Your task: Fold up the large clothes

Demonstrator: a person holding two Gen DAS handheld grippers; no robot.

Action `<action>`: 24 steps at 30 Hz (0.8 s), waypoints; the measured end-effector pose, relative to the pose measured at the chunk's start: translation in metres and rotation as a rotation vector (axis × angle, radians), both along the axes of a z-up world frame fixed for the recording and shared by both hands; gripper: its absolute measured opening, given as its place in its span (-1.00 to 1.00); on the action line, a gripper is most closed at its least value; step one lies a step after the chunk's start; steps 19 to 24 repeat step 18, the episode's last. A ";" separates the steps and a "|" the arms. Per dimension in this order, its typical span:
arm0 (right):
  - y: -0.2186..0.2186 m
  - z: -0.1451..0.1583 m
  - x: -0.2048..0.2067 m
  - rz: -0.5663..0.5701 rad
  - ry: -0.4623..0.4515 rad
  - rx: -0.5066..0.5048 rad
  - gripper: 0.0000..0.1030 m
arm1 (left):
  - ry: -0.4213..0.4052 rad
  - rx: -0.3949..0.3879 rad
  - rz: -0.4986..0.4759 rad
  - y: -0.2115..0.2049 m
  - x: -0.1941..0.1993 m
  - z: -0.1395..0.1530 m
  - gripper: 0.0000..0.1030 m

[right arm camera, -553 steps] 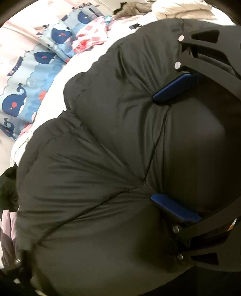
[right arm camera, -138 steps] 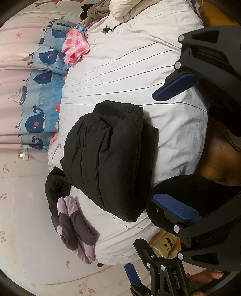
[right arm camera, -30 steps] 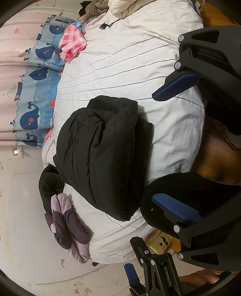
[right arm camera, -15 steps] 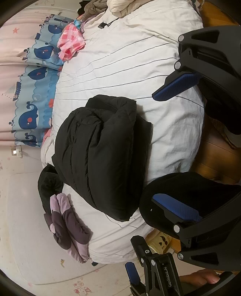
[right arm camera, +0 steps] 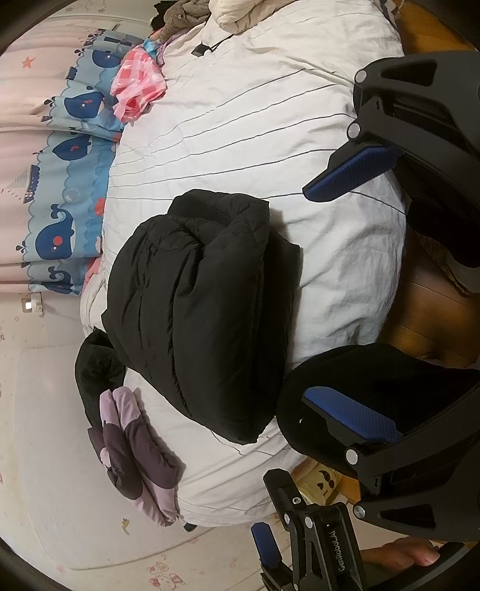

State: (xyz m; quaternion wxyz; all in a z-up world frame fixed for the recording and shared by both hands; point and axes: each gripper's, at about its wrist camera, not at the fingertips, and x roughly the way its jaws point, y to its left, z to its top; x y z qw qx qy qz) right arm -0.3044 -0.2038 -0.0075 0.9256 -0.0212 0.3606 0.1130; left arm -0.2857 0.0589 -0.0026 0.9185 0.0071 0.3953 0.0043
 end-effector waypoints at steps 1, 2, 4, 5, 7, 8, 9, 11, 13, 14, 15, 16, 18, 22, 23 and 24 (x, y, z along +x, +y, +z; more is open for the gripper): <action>-0.001 0.000 0.000 0.000 0.001 0.002 0.88 | 0.001 0.000 -0.002 0.000 0.000 0.000 0.86; -0.002 -0.001 0.001 -0.003 0.001 0.003 0.88 | 0.003 0.005 -0.002 0.000 0.001 0.000 0.86; -0.004 -0.001 0.000 -0.004 0.003 0.008 0.88 | -0.003 -0.002 -0.016 -0.001 -0.001 -0.002 0.86; -0.005 -0.001 0.001 -0.004 0.004 0.010 0.88 | -0.009 -0.039 -0.041 0.000 -0.002 -0.002 0.86; -0.009 0.000 0.002 -0.005 0.004 0.015 0.88 | -0.026 -0.028 -0.038 -0.002 -0.002 0.000 0.82; -0.010 0.000 0.002 -0.006 0.003 0.017 0.88 | -0.039 -0.005 -0.030 -0.003 -0.003 0.001 0.82; -0.011 0.000 0.001 -0.009 0.001 0.020 0.88 | -0.050 0.018 -0.026 -0.005 -0.004 0.002 0.83; -0.015 0.001 0.003 -0.012 0.002 0.026 0.88 | -0.041 0.036 -0.008 -0.007 -0.002 0.002 0.83; -0.017 0.001 0.002 -0.015 0.003 0.034 0.88 | -0.018 0.028 -0.010 -0.008 0.001 0.001 0.85; -0.018 0.001 0.002 -0.017 0.004 0.035 0.88 | -0.011 0.031 -0.011 -0.010 0.001 0.001 0.86; -0.018 0.001 0.002 -0.018 0.004 0.036 0.88 | -0.012 0.044 -0.011 -0.012 0.001 0.000 0.86; -0.019 0.001 0.002 -0.018 0.003 0.037 0.88 | -0.017 0.058 -0.009 -0.014 0.000 0.000 0.86; -0.022 0.002 0.001 -0.020 0.003 0.044 0.88 | -0.023 0.066 -0.013 -0.017 0.000 0.002 0.86; -0.022 0.002 0.001 -0.020 0.003 0.044 0.88 | -0.023 0.066 -0.013 -0.017 0.000 0.002 0.86; -0.022 0.002 0.001 -0.020 0.003 0.044 0.88 | -0.023 0.066 -0.013 -0.017 0.000 0.002 0.86; -0.022 0.002 0.001 -0.020 0.003 0.044 0.88 | -0.023 0.066 -0.013 -0.017 0.000 0.002 0.86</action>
